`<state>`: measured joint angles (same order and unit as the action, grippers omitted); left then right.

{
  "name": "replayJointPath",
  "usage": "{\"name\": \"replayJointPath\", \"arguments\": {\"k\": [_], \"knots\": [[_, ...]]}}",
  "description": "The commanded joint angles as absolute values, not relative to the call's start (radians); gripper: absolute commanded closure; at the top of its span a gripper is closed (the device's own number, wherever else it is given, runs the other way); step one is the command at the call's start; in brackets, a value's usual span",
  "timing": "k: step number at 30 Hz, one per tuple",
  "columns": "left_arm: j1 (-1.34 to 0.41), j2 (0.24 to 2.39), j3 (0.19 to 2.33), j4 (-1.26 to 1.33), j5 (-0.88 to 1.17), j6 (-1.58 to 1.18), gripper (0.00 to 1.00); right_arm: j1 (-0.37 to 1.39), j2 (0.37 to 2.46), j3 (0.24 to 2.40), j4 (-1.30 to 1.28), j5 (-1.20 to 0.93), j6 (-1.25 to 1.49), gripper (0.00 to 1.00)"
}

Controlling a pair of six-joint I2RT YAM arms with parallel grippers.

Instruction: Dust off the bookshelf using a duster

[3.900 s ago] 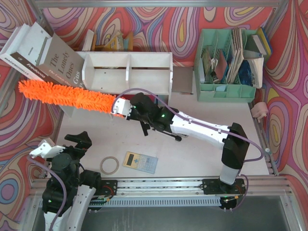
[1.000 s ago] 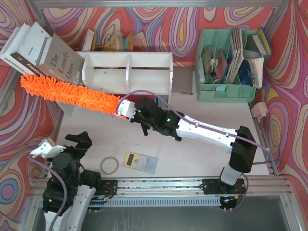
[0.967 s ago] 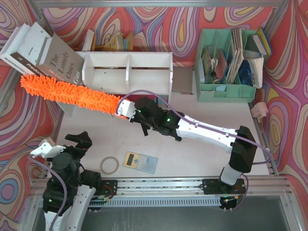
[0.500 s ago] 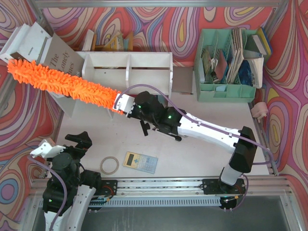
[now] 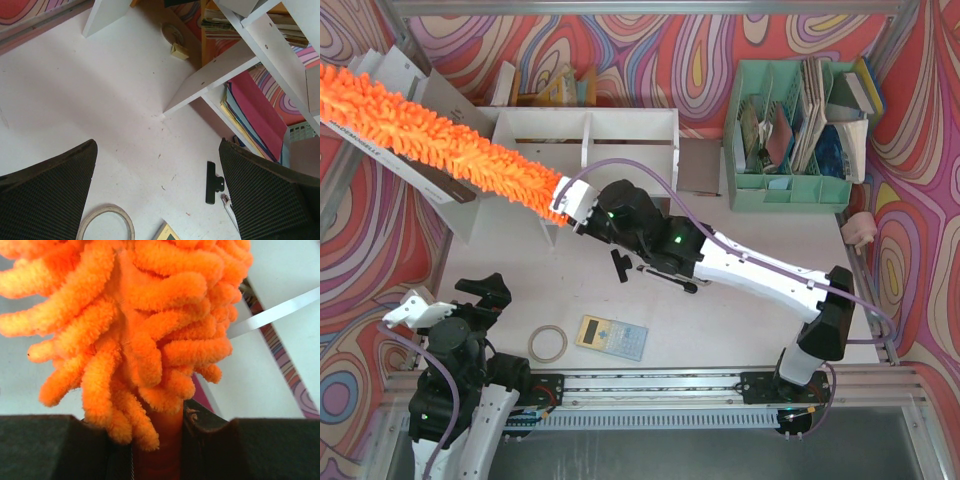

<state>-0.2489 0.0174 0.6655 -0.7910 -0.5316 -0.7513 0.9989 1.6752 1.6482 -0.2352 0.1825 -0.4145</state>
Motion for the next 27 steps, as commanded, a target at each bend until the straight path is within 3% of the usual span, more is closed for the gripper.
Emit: {"name": "replayJointPath", "arguments": {"k": [1,12,27], "knots": [[-0.249,0.005,0.659,-0.787,-0.538,-0.738,0.02,1.002,1.639,1.741,-0.235,0.252,-0.448,1.00],[-0.249,0.005,0.657,-0.784,-0.536,-0.739,0.01,0.950,1.629,1.802,-0.403,0.326,-0.636,1.00],[-0.249,0.005,0.653,-0.782,-0.530,-0.738,0.02,0.885,1.560,1.866,-0.371,0.454,-0.820,1.00]]}}
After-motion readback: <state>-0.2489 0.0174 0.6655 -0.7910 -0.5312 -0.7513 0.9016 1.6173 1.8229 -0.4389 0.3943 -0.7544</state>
